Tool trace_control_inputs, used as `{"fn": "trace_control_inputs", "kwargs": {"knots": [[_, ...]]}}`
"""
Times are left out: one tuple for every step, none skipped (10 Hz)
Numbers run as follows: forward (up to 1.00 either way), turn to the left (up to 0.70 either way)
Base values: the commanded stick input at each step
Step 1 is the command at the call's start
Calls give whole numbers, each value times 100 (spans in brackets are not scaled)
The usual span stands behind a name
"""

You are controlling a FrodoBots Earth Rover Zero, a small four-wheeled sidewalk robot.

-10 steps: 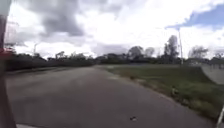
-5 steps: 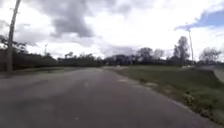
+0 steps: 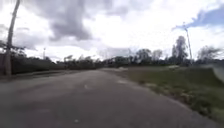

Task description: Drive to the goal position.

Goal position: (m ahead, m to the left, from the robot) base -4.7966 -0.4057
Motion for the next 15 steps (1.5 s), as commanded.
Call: {"fn": "trace_control_inputs", "kwargs": {"knots": [[-100,0],[-100,0],[-100,0],[-100,-3],[-100,-19],[-100,-35],[-99,-40],[-98,-39],[-98,-39],[-98,-39],[-98,-39],[-98,-39],[-98,-39],[-98,-39],[-98,-39]]}}
